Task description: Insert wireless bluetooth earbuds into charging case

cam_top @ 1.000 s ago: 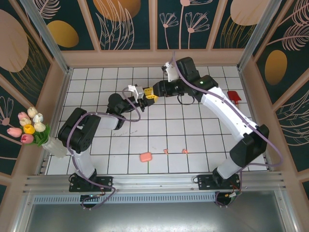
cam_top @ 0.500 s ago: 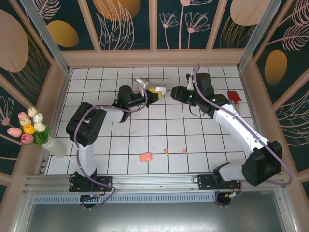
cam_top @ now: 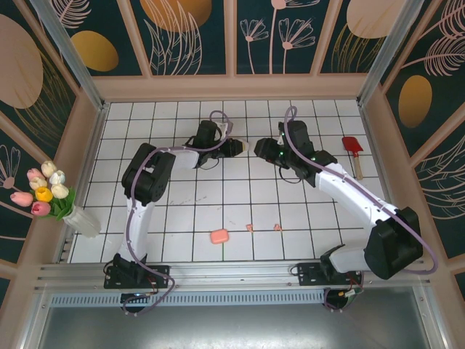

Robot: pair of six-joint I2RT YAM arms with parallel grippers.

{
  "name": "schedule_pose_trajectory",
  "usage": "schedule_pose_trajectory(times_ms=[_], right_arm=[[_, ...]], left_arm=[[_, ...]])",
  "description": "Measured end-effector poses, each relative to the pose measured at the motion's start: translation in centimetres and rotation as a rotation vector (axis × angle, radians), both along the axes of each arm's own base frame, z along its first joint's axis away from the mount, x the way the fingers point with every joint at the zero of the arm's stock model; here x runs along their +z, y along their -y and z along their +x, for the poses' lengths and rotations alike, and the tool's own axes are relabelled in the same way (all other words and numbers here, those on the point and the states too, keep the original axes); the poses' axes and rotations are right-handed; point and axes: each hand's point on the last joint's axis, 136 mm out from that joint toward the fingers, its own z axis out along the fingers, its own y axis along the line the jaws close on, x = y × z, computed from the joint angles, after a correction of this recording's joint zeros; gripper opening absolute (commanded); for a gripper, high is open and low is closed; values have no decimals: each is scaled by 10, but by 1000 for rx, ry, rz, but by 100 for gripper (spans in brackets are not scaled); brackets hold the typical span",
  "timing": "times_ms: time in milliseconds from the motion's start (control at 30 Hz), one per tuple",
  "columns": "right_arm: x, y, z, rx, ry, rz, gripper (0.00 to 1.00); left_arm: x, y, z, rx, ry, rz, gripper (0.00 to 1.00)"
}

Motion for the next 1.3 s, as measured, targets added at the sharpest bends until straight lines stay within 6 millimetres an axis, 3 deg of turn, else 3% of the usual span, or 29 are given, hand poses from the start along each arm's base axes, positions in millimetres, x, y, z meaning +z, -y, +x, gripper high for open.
schedule_pose_trajectory(times_ms=[100, 167, 367, 433, 467, 567, 767, 833, 967, 1133, 1200, 1300], right_arm=[[-2, -4, -1, 6, 0, -5, 48], [-3, -5, -2, 7, -1, -10, 49], [-4, -14, -8, 27, -5, -11, 51], [-4, -15, -9, 29, -3, -13, 52], [-4, -16, -9, 30, -3, -15, 53], [-5, -18, -12, 34, -2, -25, 54], [-12, -31, -27, 67, -12, -63, 57], [-18, -42, -37, 95, -20, -85, 58], [-40, -67, -61, 159, -53, -151, 60], [-91, -99, -103, 240, -147, -289, 66], [-111, -110, -119, 264, -184, -350, 68], [-137, -125, -139, 295, -230, -425, 69]], left_arm=[[-4, -2, 8, 33, -39, 3, 23], [-5, -6, 10, 54, -58, 9, 39], [1, -7, 13, 77, -77, 1, 63], [5, -9, 14, 87, -75, 3, 76], [6, -12, 15, 96, -75, 8, 96], [17, -21, 17, 125, -60, 15, 99], [12, -77, 21, 254, -68, 137, 99], [19, -99, 20, 302, -47, 195, 98], [63, -127, 17, 379, 67, 277, 98], [154, -159, 10, 512, 288, 315, 99], [181, -173, 4, 572, 355, 324, 99], [204, -194, -4, 662, 415, 348, 98]])
